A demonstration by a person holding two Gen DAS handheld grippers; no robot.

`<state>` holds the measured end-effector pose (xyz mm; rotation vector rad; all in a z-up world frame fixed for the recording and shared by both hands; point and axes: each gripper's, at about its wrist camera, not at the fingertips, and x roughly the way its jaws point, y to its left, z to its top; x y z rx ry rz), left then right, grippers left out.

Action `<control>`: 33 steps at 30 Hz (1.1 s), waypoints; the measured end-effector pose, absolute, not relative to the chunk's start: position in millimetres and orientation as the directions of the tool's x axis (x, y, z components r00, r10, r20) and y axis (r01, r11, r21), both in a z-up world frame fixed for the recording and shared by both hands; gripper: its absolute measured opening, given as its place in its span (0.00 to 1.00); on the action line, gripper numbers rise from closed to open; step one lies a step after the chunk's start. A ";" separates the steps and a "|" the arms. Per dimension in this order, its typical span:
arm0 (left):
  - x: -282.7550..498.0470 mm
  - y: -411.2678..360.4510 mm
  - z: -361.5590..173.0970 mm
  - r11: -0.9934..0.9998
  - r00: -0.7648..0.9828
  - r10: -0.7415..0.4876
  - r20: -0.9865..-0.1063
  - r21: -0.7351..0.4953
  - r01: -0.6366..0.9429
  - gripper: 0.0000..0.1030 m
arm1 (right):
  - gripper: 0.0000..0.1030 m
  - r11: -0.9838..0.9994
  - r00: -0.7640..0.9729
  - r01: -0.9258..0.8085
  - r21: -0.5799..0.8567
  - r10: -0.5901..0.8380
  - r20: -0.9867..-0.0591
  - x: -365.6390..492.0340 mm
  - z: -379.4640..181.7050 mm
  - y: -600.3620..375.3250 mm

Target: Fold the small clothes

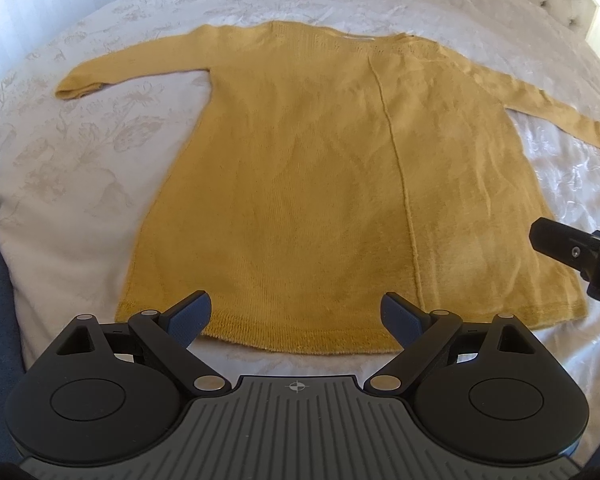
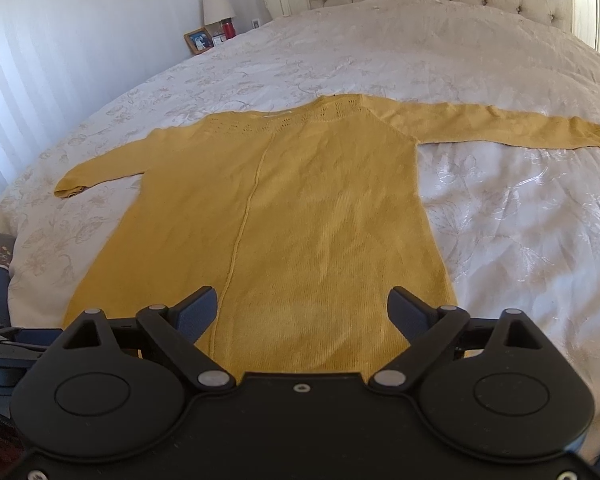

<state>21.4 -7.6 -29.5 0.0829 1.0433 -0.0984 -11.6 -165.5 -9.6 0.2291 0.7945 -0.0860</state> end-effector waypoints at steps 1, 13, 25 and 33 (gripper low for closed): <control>24.4 -6.8 -31.7 0.993 0.497 -0.038 -0.867 0.023 0.117 0.90 | 0.91 0.972 0.698 0.166 0.169 0.005 -0.717 -8.2 -11.0 -165.6; 83.7 28.0 -51.1 0.998 0.530 -0.048 -0.847 -0.016 0.064 0.67 | 0.97 0.969 0.712 0.198 0.150 -0.036 -0.702 42.0 -28.6 -170.1; 220.9 131.9 -45.9 0.993 0.675 0.051 -0.736 -0.032 -0.110 0.67 | 0.99 0.961 0.709 0.200 0.191 -0.007 -0.705 106.2 -54.6 -176.2; 320.2 180.1 -65.0 0.979 0.666 0.017 -0.746 -0.123 -0.163 0.67 | 0.99 0.962 0.716 0.176 0.211 0.022 -0.698 127.8 -59.6 -171.1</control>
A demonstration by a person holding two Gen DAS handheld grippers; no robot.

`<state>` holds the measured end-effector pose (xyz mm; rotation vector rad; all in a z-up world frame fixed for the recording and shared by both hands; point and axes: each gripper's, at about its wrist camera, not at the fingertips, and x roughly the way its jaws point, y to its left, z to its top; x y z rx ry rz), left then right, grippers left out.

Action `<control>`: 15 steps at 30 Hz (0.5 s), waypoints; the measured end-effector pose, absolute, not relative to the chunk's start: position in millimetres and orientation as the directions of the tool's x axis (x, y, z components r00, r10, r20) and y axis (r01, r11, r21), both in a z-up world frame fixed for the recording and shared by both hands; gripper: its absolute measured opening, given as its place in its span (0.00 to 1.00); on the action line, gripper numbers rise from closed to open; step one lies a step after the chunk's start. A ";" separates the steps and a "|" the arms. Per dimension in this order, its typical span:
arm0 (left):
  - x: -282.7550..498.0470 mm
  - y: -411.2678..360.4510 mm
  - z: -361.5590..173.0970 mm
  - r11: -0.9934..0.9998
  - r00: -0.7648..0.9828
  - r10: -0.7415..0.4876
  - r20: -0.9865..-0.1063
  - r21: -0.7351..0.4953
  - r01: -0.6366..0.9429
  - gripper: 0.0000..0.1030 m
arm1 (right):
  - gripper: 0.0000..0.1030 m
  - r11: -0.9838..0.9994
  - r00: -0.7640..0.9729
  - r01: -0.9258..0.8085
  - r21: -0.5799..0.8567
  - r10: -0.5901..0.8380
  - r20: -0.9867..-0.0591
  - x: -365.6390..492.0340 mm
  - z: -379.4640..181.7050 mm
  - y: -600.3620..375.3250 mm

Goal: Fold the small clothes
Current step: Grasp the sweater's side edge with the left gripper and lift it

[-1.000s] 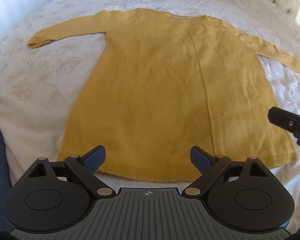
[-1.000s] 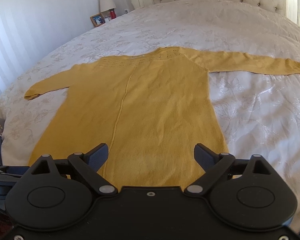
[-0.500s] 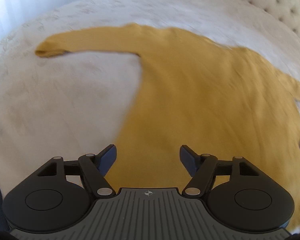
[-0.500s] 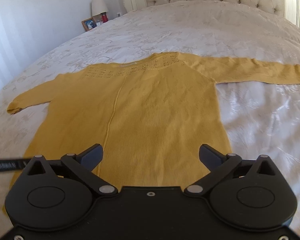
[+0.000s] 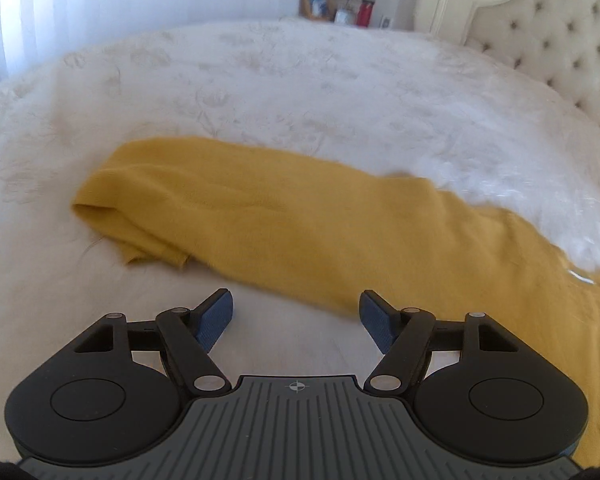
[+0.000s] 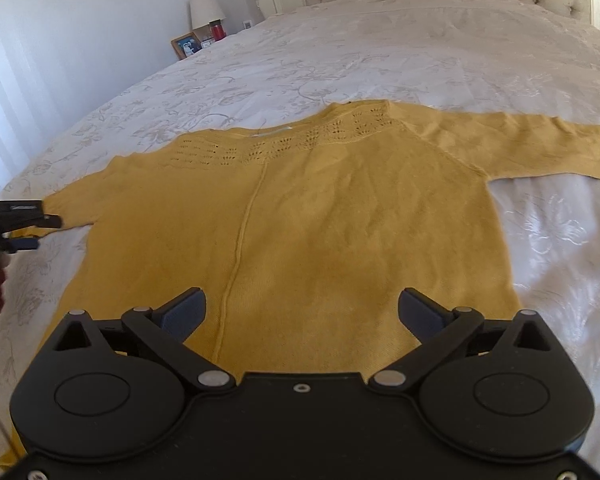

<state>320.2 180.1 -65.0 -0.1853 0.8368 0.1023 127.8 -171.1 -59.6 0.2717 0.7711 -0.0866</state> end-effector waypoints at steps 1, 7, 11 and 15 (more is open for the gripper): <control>329.5 183.6 -70.1 0.978 0.661 0.021 -0.750 -0.122 -0.170 0.67 | 0.99 0.961 0.717 0.175 0.213 0.024 -0.697 129.1 -59.3 -170.4; 354.0 194.7 -78.2 0.979 0.699 0.054 -0.713 -0.098 -0.176 0.69 | 0.99 0.968 0.723 0.160 0.193 0.018 -0.691 130.3 -56.8 -169.1; 366.2 204.4 -76.8 0.966 0.707 0.056 -0.705 -0.142 -0.218 0.52 | 0.99 0.968 0.722 0.161 0.194 0.018 -0.692 127.6 -56.0 -172.1; 369.6 207.0 -66.3 0.944 0.696 0.116 -0.709 -0.138 -0.298 0.15 | 0.99 0.965 0.720 0.165 0.206 0.025 -0.693 122.6 -56.3 -179.7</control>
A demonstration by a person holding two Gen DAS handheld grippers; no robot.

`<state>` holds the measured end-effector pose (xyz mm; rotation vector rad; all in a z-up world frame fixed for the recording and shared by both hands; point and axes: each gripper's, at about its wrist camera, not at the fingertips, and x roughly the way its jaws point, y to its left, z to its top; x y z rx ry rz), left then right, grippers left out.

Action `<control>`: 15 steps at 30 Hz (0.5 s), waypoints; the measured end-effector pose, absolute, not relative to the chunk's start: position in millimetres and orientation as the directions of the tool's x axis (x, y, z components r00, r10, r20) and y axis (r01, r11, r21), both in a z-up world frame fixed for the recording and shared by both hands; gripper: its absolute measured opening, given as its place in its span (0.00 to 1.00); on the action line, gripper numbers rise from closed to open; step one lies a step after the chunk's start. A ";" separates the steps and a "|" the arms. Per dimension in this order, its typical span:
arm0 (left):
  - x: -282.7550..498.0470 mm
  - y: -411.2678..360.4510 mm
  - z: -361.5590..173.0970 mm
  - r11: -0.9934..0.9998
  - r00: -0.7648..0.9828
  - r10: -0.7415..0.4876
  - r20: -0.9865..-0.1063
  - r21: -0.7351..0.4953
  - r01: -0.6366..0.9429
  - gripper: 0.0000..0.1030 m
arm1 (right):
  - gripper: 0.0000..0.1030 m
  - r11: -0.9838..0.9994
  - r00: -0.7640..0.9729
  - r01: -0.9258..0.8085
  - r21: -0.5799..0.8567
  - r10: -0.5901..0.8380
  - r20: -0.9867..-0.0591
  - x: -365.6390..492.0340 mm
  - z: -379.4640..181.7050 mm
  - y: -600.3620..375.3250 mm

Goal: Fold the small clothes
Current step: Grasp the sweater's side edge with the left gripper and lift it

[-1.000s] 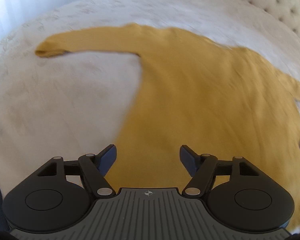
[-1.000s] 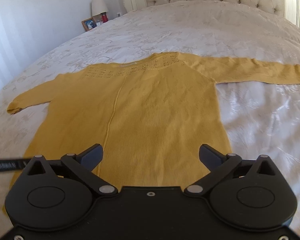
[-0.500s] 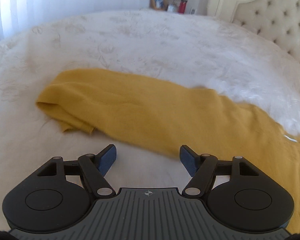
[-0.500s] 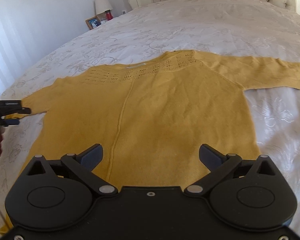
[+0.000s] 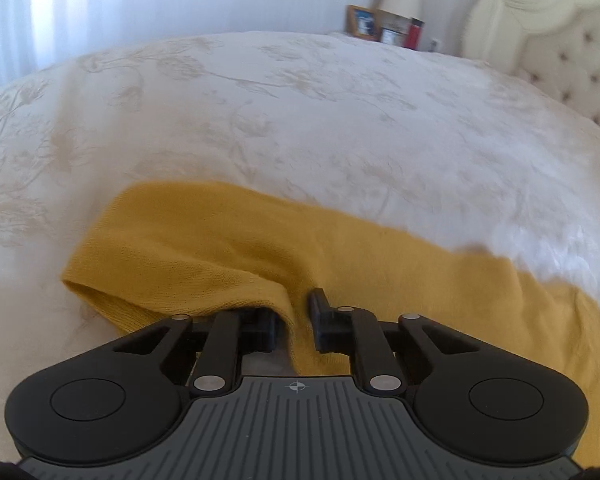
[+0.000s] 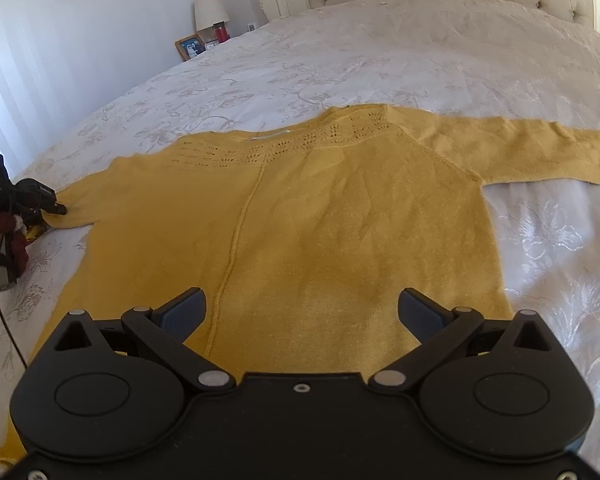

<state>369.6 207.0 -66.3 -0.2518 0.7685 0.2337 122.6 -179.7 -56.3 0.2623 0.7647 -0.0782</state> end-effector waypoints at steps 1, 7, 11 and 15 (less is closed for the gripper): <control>368.2 208.4 -62.2 0.936 0.700 0.121 -0.704 -0.153 -0.316 0.14 | 0.99 0.964 0.722 0.165 0.210 0.027 -0.692 121.5 -56.2 -182.1; 364.4 200.9 -35.6 0.941 0.716 0.197 -0.669 -0.077 -0.331 0.08 | 0.99 0.961 0.734 0.155 0.230 0.044 -0.678 116.3 -57.6 -197.6; 358.5 160.1 -9.1 0.974 0.769 0.192 -0.609 0.019 -0.228 0.08 | 0.99 0.963 0.740 0.137 0.231 0.056 -0.670 116.0 -61.4 -203.4; 347.7 81.8 15.2 0.987 0.847 0.111 -0.519 0.159 -0.032 0.08 | 0.99 0.959 0.745 0.139 0.248 0.064 -0.664 112.5 -63.9 -209.4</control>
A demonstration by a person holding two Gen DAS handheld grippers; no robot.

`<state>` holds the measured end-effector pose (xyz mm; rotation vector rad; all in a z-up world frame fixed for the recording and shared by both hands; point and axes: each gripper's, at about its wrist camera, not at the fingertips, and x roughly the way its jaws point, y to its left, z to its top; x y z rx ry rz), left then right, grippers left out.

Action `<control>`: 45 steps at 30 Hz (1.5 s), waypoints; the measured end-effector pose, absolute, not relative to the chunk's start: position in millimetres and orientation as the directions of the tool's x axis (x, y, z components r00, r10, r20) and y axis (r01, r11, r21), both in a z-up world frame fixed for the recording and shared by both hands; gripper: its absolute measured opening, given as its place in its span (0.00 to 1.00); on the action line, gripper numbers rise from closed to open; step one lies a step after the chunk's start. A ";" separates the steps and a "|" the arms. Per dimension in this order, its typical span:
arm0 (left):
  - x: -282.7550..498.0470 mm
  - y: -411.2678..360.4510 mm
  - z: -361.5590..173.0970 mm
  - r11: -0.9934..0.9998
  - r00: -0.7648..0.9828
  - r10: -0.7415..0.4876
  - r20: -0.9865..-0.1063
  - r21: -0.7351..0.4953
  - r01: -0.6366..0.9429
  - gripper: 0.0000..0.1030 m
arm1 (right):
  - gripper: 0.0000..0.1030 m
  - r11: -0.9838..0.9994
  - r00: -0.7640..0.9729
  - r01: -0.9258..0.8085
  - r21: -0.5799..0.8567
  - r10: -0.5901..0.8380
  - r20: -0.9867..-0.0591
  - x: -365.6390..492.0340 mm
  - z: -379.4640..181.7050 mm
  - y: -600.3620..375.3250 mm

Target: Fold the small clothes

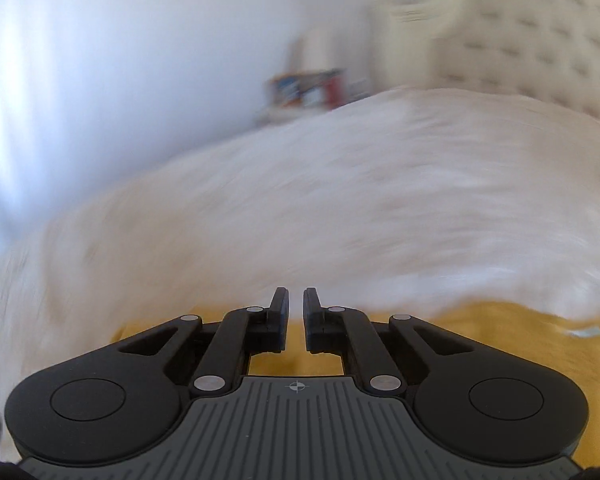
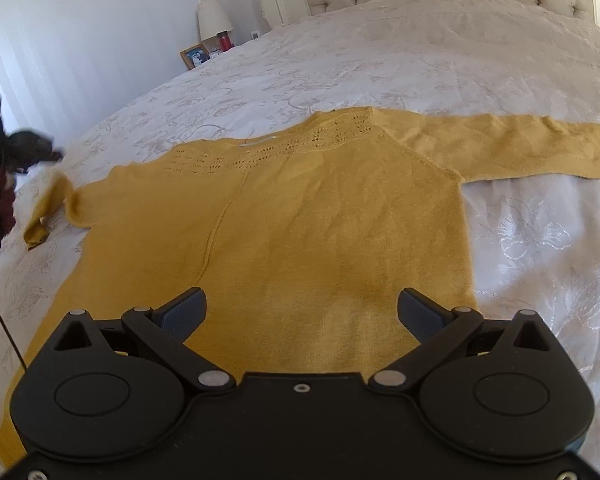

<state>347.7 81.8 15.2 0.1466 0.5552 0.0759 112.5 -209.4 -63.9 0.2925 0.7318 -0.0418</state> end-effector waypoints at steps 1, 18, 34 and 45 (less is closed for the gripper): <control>344.8 59.4 17.9 0.982 0.859 0.078 -0.506 0.187 0.021 0.08 | 0.99 0.956 0.746 0.143 0.256 0.066 -0.663 110.7 -63.9 -211.0; 278.2 9.0 -38.6 0.968 0.784 -0.132 -0.606 0.093 0.235 0.32 | 0.98 0.988 0.764 0.062 0.142 0.044 -0.644 114.6 -37.6 -193.6; 277.3 215.8 -36.6 0.991 0.775 0.096 -0.625 -0.011 -0.131 0.49 | 0.61 0.921 0.741 -0.387 0.043 0.338 -0.580 222.0 -15.9 -11.7; 327.1 237.6 -56.9 0.977 0.717 0.213 -0.664 0.121 -0.178 0.71 | 0.64 0.921 0.699 -0.368 0.128 0.365 -0.615 193.3 -28.2 -28.9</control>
